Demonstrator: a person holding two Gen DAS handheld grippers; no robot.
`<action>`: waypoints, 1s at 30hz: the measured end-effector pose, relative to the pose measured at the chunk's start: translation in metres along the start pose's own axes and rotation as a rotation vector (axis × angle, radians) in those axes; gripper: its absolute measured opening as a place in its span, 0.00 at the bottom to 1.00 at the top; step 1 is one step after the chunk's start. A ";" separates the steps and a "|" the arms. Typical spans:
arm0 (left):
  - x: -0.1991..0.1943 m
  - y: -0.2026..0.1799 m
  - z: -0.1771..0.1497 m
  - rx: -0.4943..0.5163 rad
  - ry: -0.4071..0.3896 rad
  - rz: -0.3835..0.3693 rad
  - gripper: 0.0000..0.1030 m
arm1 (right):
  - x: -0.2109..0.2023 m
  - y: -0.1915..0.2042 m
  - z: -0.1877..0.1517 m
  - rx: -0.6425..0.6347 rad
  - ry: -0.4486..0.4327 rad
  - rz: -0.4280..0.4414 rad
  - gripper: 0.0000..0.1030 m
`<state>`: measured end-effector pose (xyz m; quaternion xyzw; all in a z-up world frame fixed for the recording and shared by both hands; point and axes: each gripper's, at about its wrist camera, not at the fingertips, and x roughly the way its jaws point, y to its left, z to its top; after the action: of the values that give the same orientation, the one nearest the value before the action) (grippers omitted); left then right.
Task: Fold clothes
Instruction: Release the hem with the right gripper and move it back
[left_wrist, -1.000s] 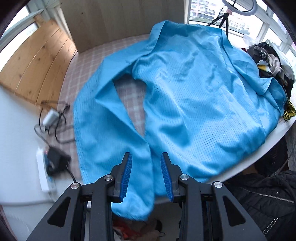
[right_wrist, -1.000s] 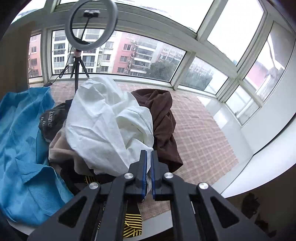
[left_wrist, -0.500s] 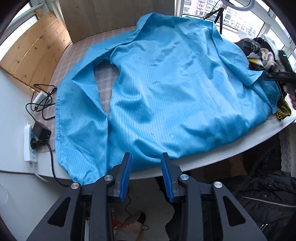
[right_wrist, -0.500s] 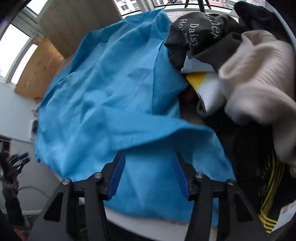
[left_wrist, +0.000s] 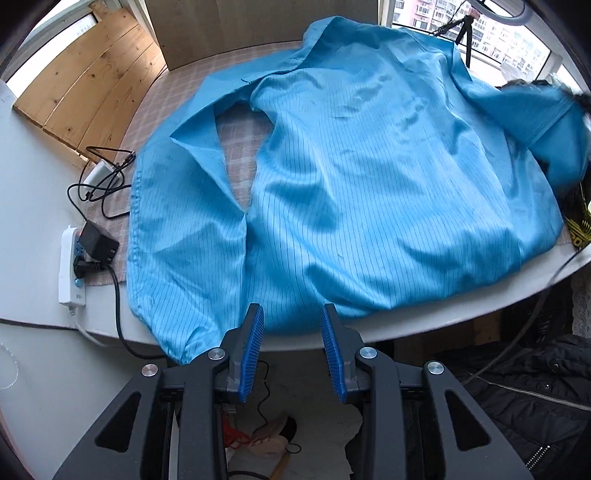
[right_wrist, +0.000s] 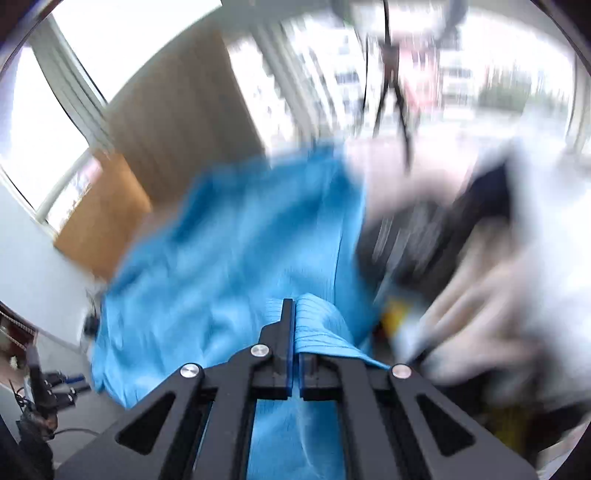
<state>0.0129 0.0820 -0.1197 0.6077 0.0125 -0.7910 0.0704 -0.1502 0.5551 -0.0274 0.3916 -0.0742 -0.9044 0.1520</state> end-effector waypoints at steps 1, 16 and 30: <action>0.002 0.000 0.003 -0.002 -0.001 -0.003 0.30 | -0.022 -0.005 0.017 -0.035 -0.069 -0.071 0.01; 0.022 0.003 -0.003 0.039 0.051 -0.065 0.31 | -0.081 -0.111 0.011 -0.010 -0.007 -0.428 0.49; 0.079 0.059 -0.013 0.080 0.128 0.085 0.33 | 0.018 -0.003 -0.212 -0.065 0.380 -0.163 0.70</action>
<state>0.0130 0.0176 -0.1951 0.6591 -0.0403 -0.7468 0.0787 -0.0079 0.5483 -0.1853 0.5549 0.0171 -0.8255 0.1021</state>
